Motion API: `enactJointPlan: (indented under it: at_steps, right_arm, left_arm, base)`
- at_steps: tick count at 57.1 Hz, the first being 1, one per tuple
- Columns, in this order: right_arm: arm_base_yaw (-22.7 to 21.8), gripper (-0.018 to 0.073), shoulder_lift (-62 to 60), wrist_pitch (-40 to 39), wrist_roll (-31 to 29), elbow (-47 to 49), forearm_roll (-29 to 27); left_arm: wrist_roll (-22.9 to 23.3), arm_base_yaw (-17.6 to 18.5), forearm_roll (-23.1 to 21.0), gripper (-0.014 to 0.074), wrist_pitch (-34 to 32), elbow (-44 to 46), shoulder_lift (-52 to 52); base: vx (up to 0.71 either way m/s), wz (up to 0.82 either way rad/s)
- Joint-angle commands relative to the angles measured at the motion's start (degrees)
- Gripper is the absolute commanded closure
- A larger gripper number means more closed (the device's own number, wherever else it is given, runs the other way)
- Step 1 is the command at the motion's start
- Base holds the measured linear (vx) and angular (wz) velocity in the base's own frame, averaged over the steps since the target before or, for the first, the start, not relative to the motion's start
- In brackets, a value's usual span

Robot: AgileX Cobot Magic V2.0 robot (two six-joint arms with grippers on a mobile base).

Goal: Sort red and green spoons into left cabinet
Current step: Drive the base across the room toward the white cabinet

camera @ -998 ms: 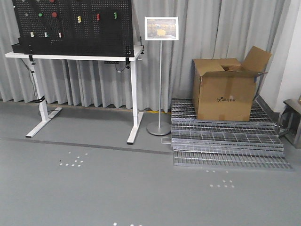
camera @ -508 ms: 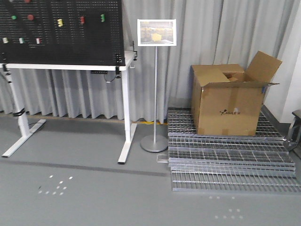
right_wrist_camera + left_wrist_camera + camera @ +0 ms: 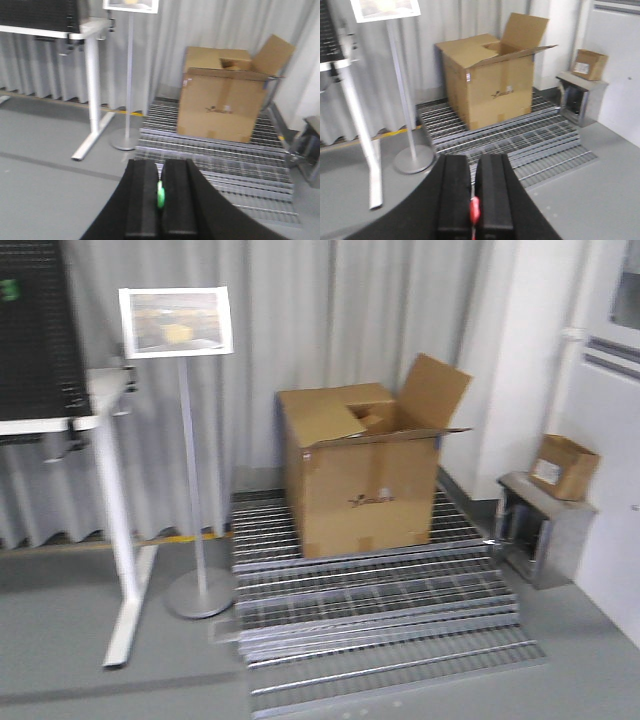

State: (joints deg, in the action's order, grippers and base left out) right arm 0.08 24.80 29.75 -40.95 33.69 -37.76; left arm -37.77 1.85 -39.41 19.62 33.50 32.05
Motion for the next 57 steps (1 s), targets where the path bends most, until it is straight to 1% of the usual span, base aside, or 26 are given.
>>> enactJointPlan:
  at_steps: [1,57]
  right_arm:
    - [-0.2,0.0562,0.3,-3.6,-0.7,1.6,-1.4]
    - [-0.2,0.0562,0.2,-3.4,-0.7,1.6,-1.3]
  left_arm:
    - [0.5,0.5,-1.3,0.0597,-3.6,1.6,-0.1]
    - [0.5,0.5,-1.3,0.0597,-3.3,1.6,-0.1]
  base:
    - [0.48,-0.59]
    - [0.46,-0.56]
